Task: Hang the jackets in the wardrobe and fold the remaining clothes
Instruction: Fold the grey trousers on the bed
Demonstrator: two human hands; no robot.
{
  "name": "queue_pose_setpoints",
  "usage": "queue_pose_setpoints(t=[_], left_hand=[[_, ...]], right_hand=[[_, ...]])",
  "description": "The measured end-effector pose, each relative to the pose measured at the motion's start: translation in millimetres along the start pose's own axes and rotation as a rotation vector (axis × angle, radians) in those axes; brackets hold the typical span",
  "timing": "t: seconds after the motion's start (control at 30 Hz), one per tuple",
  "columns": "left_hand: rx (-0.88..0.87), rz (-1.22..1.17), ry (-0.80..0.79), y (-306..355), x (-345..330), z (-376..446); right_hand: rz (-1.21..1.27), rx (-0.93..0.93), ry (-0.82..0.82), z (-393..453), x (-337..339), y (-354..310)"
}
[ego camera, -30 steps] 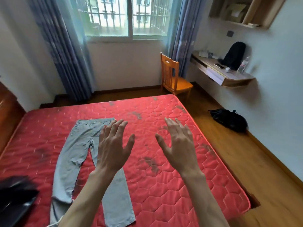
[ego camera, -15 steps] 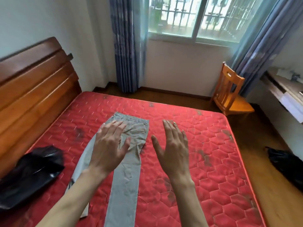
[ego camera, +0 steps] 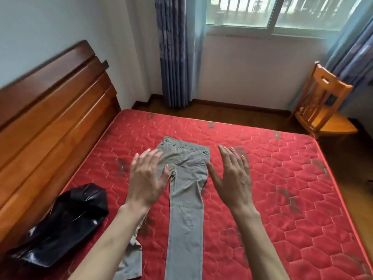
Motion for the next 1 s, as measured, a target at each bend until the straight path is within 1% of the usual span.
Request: queue_pose_setpoints(t=[0.2,0.47,0.63,0.7,0.8,0.87,0.93,1.0], left_hand=[[-0.007,-0.057,-0.028,-60,-44,66],[-0.032,-0.102,0.008,-113,-141,138],[-0.030,-0.124,0.028,-142,-239,180],[0.018,-0.139,0.030,-161,-285,196],[0.117,-0.145,0.000,-198,-356,215],[0.148,-0.103,-0.028,-223,-399,226],[0.138,-0.039,-0.065,-247,-440,235],[0.145,0.035,-0.100,-277,-478,246]], right_hand=[[-0.041,-0.084,-0.016,41,-75,2],[-0.028,-0.195,0.012,73,-189,51],[-0.056,-0.310,0.021,68,-284,110],[-0.065,-0.352,0.014,64,-329,136],[-0.065,-0.387,-0.039,57,-396,171],[-0.052,-0.406,-0.080,54,-438,196],[-0.015,-0.435,-0.132,51,-477,223],[0.084,-0.493,-0.169,52,-517,246]])
Point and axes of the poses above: each hand's wrist, its own z-axis towards the middle knuckle, its own x-axis out of the back of the hand, y = z × x, the point moved 7 cm from there along z, towards the middle knuckle, and after that the axes turned 15 degrees about x, right-handed, at the moved point
